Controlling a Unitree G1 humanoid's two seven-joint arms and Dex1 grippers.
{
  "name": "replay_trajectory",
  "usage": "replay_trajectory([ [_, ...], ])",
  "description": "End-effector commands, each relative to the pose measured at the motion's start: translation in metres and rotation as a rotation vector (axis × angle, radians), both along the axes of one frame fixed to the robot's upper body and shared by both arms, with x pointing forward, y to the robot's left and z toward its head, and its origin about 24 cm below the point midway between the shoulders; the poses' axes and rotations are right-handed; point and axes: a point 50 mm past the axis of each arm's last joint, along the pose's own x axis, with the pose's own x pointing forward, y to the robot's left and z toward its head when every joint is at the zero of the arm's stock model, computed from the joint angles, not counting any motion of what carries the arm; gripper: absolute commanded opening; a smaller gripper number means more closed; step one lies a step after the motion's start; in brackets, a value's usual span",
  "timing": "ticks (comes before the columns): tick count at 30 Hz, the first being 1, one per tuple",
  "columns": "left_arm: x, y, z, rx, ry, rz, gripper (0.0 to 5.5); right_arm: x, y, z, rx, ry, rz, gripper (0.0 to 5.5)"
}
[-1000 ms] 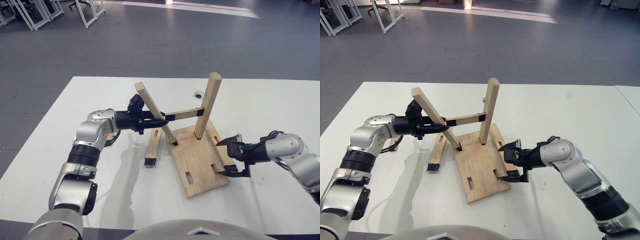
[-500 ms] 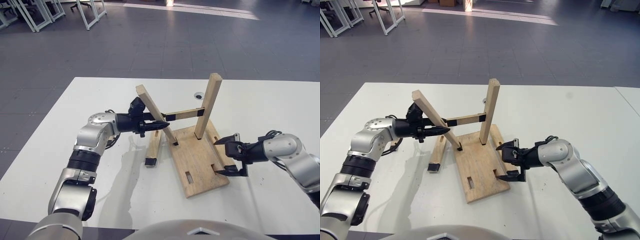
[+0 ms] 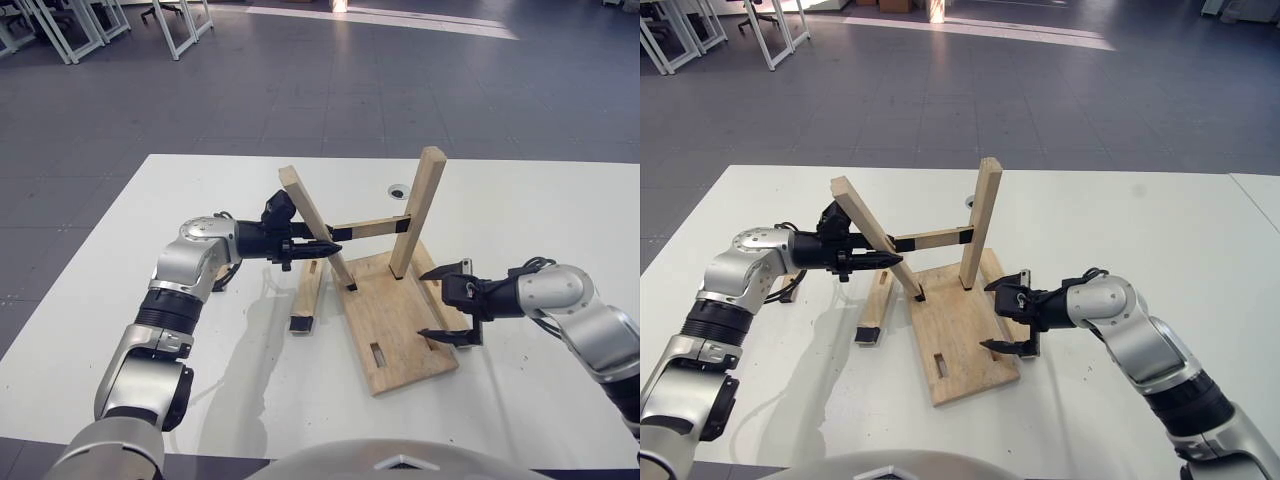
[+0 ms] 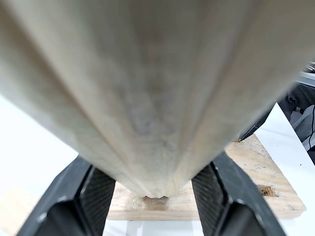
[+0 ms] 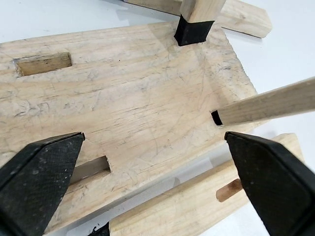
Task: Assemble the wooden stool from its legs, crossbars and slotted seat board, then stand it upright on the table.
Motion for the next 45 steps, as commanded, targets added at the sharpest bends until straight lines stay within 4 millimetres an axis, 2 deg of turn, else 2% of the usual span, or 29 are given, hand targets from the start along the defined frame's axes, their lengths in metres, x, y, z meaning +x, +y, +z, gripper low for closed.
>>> replay_trajectory([
  [1,-0.013,0.015,-0.043,0.141,0.179,0.049,2.07,0.004,0.001,0.006,-0.004,-0.030,-0.007,5.26],
  [15,-0.021,0.008,-0.051,0.180,0.194,-0.012,2.07,0.004,0.008,0.003,0.019,-0.037,-0.026,5.26],
  [19,-0.028,0.005,-0.058,0.204,0.185,-0.020,2.07,0.011,0.009,0.006,0.042,-0.064,-0.097,5.26],
  [25,-0.030,0.006,-0.068,0.222,0.223,-0.010,2.07,0.016,0.021,0.025,0.153,-0.120,-0.125,5.26],
  [29,-0.036,0.005,-0.080,0.292,0.279,-0.064,2.07,0.015,0.023,0.030,0.177,-0.132,-0.133,5.26],
  [31,-0.032,0.004,-0.080,0.282,0.294,-0.046,2.07,0.013,0.026,0.033,0.195,-0.141,-0.130,5.26],
  [37,-0.027,0.005,-0.078,0.252,0.286,0.006,2.07,0.017,0.040,0.055,0.265,-0.371,-0.089,5.26],
  [40,-0.026,0.008,-0.078,0.241,0.289,0.028,2.07,0.019,0.046,0.059,0.271,-0.441,-0.066,5.26],
  [45,-0.030,0.004,-0.081,0.239,0.300,0.005,2.07,0.028,0.060,0.051,0.093,-0.731,0.062,5.26],
])
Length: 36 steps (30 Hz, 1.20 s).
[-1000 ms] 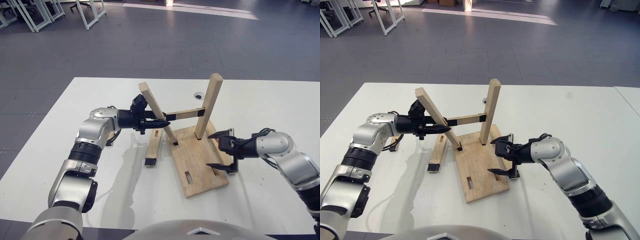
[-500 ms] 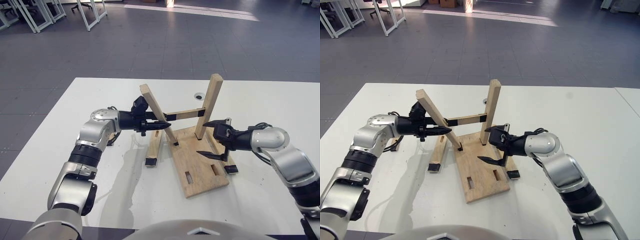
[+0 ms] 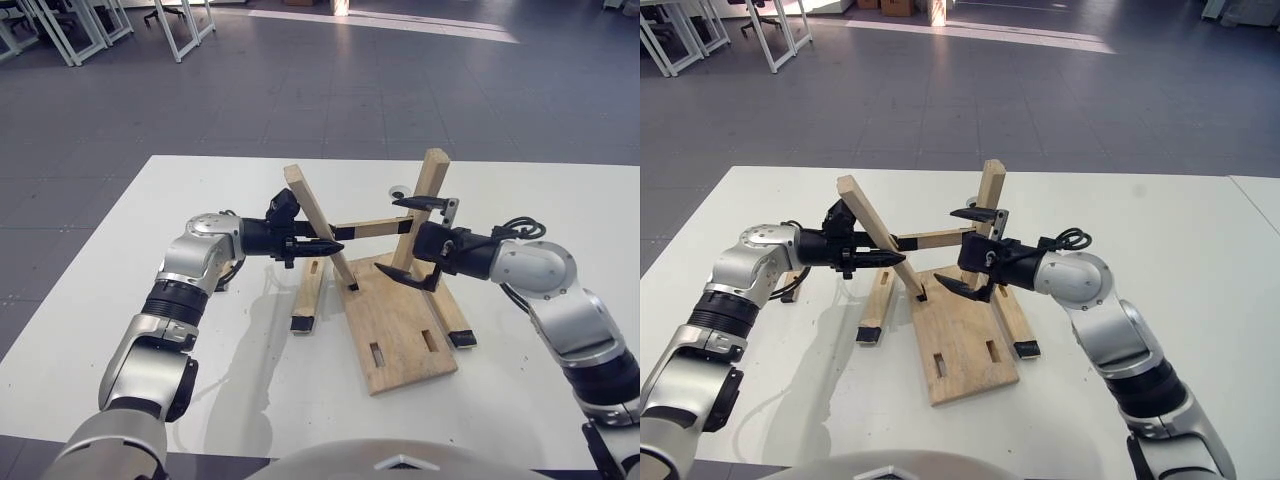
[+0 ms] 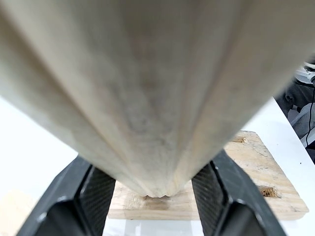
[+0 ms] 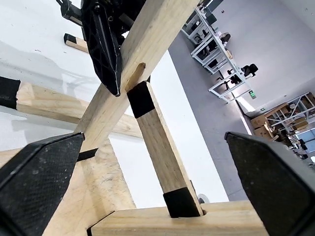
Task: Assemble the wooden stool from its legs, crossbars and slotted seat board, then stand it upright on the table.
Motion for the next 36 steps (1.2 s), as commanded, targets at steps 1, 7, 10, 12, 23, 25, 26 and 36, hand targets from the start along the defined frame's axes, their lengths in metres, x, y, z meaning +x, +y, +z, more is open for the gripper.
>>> replay_trajectory([
  [1,-0.034,0.007,-0.076,0.232,0.285,0.019,2.07,0.008,0.013,-0.004,-0.155,-0.225,0.053,5.26],
  [7,-0.033,0.001,-0.075,0.233,0.268,0.000,2.07,0.016,0.035,-0.028,-0.262,-0.376,0.124,5.26],
  [10,-0.033,-0.005,-0.074,0.229,0.258,-0.019,2.07,0.024,0.044,-0.036,-0.279,-0.419,0.121,5.26],
  [12,-0.033,-0.008,-0.074,0.228,0.254,-0.031,2.07,0.028,0.045,-0.039,-0.290,-0.444,0.114,5.26],
  [23,-0.034,-0.010,-0.076,0.233,0.252,-0.043,2.07,0.036,0.052,-0.033,-0.229,-0.501,0.074,3.66],
  [25,-0.033,-0.010,-0.077,0.235,0.253,-0.034,2.07,0.036,0.054,-0.031,-0.218,-0.506,0.075,3.24],
  [26,-0.032,-0.010,-0.077,0.235,0.253,-0.031,2.07,0.036,0.054,-0.031,-0.215,-0.508,0.073,3.05],
  [36,-0.031,-0.009,-0.078,0.223,0.255,-0.010,2.07,0.036,0.054,-0.027,-0.186,-0.510,0.064,1.31],
])
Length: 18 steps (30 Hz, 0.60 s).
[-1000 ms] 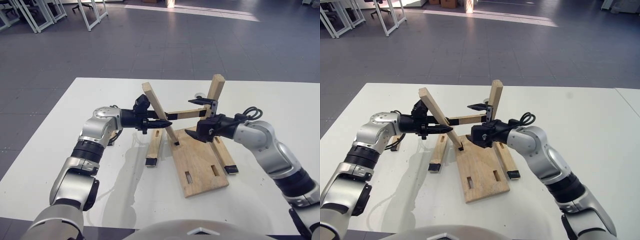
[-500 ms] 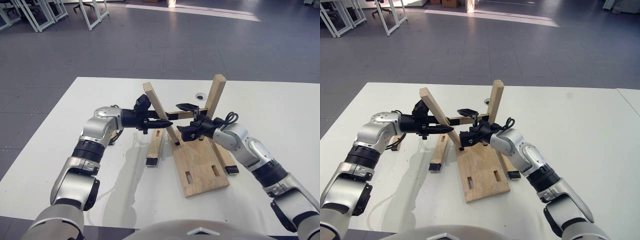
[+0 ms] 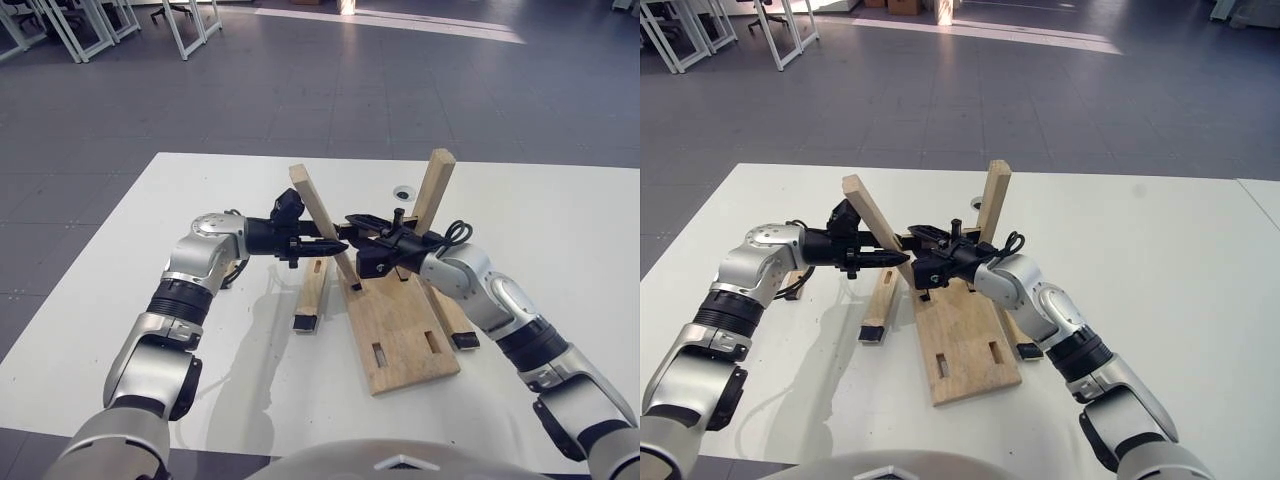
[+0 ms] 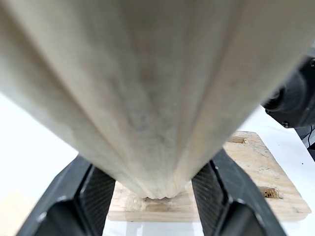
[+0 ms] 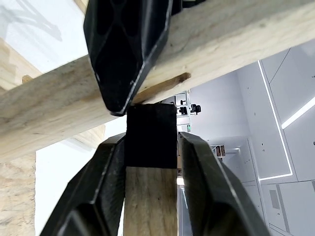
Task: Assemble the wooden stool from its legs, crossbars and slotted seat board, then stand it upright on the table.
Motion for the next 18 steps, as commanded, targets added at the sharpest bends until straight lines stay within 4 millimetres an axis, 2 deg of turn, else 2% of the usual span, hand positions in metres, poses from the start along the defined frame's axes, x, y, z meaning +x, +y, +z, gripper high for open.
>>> replay_trajectory([
  [1,-0.0323,0.0001,-0.0771,0.241,0.269,0.014,2.07,0.0047,0.0022,0.0157,0.042,-0.042,0.000,1.31],
  [18,-0.0302,0.0038,-0.0787,0.273,0.278,0.004,2.07,0.0036,0.0033,0.0163,0.064,-0.040,0.007,1.31],
])
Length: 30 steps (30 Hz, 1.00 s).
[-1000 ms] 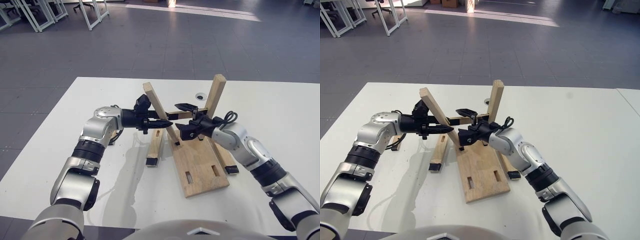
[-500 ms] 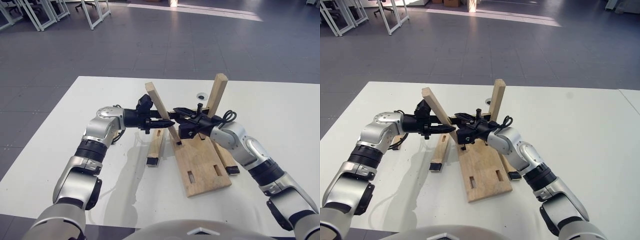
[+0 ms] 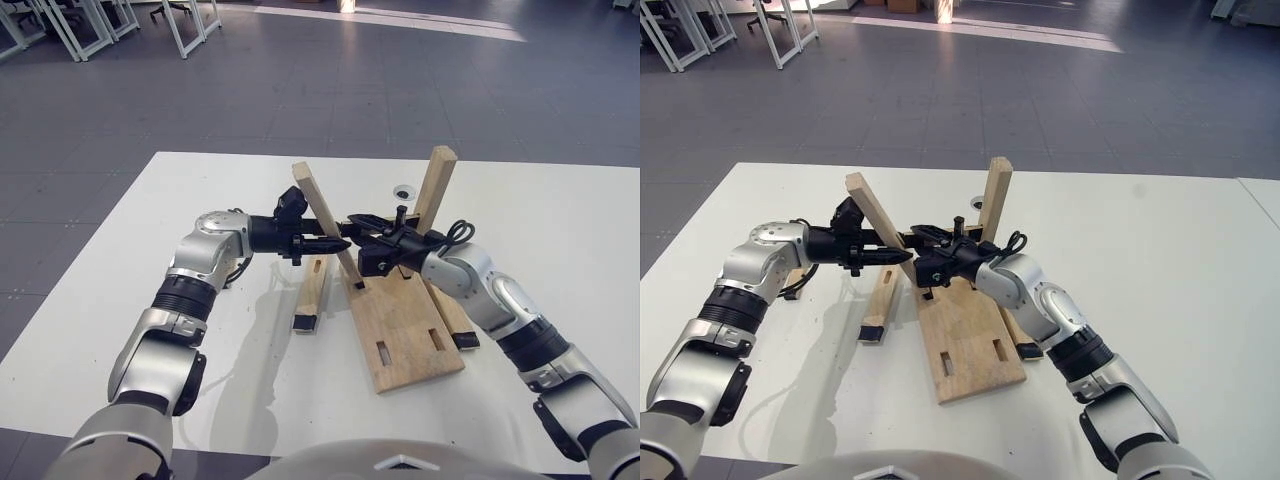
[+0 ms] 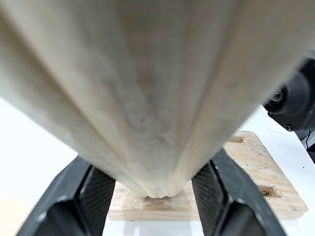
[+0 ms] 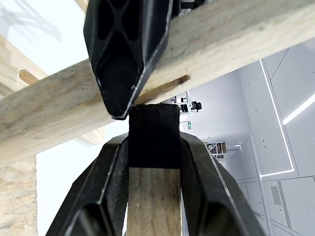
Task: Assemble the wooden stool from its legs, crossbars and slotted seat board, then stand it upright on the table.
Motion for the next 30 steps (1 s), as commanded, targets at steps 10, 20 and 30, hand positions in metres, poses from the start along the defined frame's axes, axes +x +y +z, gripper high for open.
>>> replay_trajectory([
  [10,-0.031,0.011,-0.078,0.287,0.290,-0.005,2.07,0.001,0.006,0.016,0.070,-0.046,0.022,1.31],
  [20,-0.033,0.011,-0.085,0.307,0.298,-0.011,2.07,0.005,0.003,0.023,0.116,-0.069,-0.001,1.31],
  [30,-0.035,0.015,-0.086,0.376,0.306,-0.064,2.07,0.004,0.003,0.021,0.121,-0.064,-0.008,1.31],
])
